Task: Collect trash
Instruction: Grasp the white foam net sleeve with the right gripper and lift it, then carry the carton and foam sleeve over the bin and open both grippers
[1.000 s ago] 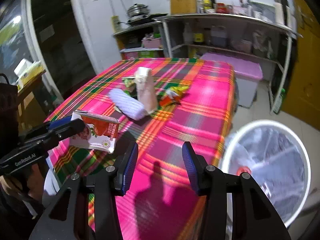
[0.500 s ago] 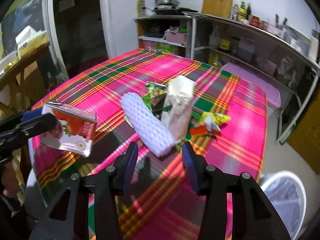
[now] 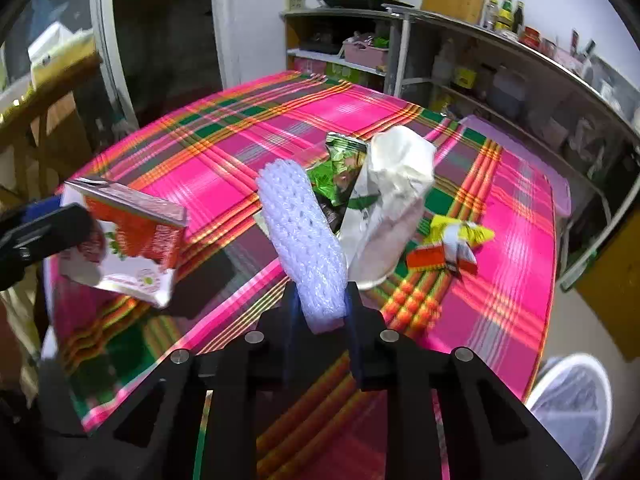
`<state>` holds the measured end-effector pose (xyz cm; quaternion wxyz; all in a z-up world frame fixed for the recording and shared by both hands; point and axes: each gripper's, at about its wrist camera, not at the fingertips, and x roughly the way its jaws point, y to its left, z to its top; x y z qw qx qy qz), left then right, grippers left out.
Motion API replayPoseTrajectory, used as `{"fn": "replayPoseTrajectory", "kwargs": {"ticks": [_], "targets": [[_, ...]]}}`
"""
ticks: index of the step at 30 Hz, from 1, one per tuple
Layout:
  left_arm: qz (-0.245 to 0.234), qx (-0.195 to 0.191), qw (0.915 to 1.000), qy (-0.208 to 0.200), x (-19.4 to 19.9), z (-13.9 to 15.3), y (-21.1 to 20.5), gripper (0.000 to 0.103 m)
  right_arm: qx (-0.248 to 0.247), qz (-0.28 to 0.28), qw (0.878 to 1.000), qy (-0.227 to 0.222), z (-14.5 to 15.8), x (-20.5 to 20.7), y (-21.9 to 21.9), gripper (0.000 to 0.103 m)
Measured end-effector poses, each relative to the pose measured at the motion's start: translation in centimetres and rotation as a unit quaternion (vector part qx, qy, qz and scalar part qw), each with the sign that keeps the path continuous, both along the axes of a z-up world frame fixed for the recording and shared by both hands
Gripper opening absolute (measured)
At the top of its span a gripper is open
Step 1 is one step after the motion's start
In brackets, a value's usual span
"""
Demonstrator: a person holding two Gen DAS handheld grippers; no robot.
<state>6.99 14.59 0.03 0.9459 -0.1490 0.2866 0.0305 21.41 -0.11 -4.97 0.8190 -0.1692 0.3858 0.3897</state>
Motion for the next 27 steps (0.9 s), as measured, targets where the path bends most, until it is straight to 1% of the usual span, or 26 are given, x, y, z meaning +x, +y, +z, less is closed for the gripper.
{"fn": "replayPoseTrajectory", "kwargs": {"ticks": [6,11,19,27], "targets": [[-0.010,0.002,0.9999,-0.004,-0.2,0.6,-1.1,0.038,0.038,-0.030,0.999,0.011,1.3,-2.2,-3.7,0.021],[-0.030,0.007,0.9995,-0.009,-0.3,1.3,-3.2,0.038,0.063,-0.065,0.996,0.022,2.0,-4.1,-7.4,0.021],[-0.070,0.012,0.9974,-0.014,0.0,2.1,-7.1,0.038,0.080,-0.116,0.990,0.012,3.5,-6.0,-12.1,0.021],[-0.118,0.024,0.9926,-0.013,1.5,2.5,-11.4,0.038,0.091,-0.166,0.982,0.009,3.8,-6.6,-16.5,0.021]]}}
